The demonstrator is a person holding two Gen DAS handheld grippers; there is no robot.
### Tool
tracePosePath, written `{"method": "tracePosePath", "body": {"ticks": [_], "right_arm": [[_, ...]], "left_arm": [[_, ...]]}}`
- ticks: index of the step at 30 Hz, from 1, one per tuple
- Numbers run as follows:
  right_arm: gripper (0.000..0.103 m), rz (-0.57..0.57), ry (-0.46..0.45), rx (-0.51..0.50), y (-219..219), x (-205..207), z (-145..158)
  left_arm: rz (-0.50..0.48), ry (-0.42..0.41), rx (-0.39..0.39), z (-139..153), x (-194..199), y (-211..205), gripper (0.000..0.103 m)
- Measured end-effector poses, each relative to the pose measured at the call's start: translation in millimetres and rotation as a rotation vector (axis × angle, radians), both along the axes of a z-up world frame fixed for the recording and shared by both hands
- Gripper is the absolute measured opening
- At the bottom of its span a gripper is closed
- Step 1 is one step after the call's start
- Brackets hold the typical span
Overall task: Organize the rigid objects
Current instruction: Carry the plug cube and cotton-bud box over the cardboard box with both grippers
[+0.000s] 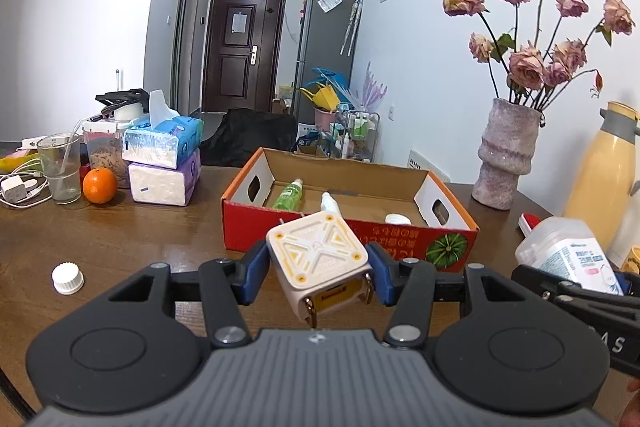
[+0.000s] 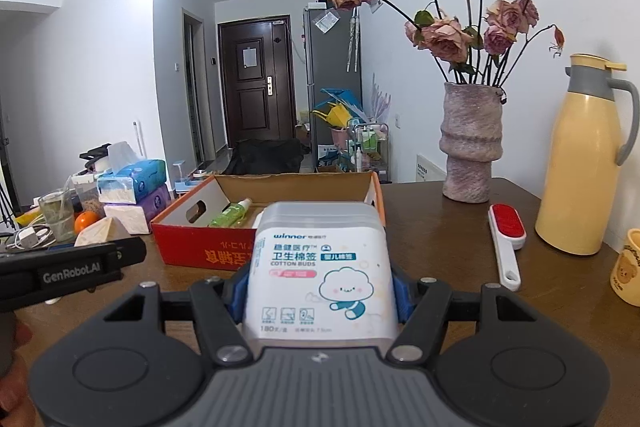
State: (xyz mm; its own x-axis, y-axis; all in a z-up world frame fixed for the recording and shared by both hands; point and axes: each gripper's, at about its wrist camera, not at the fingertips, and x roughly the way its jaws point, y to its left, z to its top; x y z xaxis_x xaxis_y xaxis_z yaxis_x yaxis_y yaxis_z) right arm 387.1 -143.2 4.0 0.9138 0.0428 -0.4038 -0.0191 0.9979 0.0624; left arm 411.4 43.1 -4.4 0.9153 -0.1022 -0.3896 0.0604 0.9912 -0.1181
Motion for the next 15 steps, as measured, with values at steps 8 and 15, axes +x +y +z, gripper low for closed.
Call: {"method": "tracePosePath", "body": {"ticks": [8,15], "right_arm": [[0.064,0.0,-0.001,0.011,4,26,2],[0.064,-0.003,-0.013,0.006,8,49,5]], "left_arm": [[0.026,-0.002,-0.024,5,24,3,0.054],[0.052,-0.014,-0.037,12,41,2,0.054]]}}
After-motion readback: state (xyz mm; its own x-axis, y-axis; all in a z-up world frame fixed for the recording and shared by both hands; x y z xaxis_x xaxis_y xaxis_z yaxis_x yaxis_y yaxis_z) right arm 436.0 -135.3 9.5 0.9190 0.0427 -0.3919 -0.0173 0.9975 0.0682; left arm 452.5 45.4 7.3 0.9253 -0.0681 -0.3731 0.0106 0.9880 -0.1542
